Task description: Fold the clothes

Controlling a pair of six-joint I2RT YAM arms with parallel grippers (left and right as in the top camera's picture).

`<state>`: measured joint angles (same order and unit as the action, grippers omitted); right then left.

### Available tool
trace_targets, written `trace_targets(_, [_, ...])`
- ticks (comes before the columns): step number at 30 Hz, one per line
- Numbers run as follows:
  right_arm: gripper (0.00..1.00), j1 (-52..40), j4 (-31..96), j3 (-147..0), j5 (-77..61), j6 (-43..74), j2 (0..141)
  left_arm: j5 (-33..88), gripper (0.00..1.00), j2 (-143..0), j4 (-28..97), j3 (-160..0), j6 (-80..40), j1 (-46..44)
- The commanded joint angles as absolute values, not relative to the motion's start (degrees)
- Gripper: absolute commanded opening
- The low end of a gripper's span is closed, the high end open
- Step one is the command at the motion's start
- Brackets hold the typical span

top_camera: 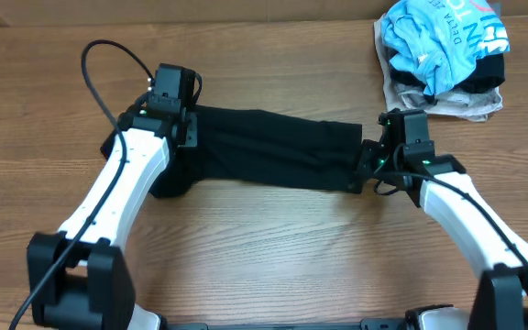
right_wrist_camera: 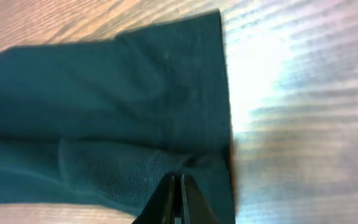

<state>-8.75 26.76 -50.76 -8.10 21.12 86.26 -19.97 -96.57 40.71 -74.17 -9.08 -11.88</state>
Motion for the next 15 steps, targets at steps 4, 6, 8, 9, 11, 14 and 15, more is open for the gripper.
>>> trace_targets(4, [0.04,-8.49,20.58,-52.16,-6.83,18.83,92.60,-20.95,0.04,-102.61,34.09,-75.16,-6.17,-12.01])
trace_targets(6, [0.04,-8.49,18.92,-52.16,-6.87,18.11,94.19,-20.93,0.04,-104.71,32.84,-75.16,-6.17,-12.01])
trace_targets(8, [0.04,-8.49,17.67,-52.16,-6.85,17.50,95.66,-20.99,0.05,-106.74,32.10,-75.16,-6.17,-11.99])
trace_targets(9, [0.04,-8.49,17.30,-52.16,-6.85,17.47,96.25,-20.99,0.09,-107.59,31.79,-75.16,-6.17,-11.99])
trace_targets(11, [0.12,-8.49,17.10,-52.16,-6.87,17.19,97.03,-21.02,0.26,-108.86,31.35,-75.16,-6.17,-12.01])
trace_targets(14, [0.39,-8.49,17.26,-52.18,-6.92,17.08,97.06,-20.95,0.72,-109.38,31.24,-75.20,-6.17,-11.99])
trace_targets(15, [0.48,-8.49,17.41,-52.29,-7.07,17.08,96.84,-20.95,0.82,-109.16,31.70,-75.48,-6.17,-12.01])
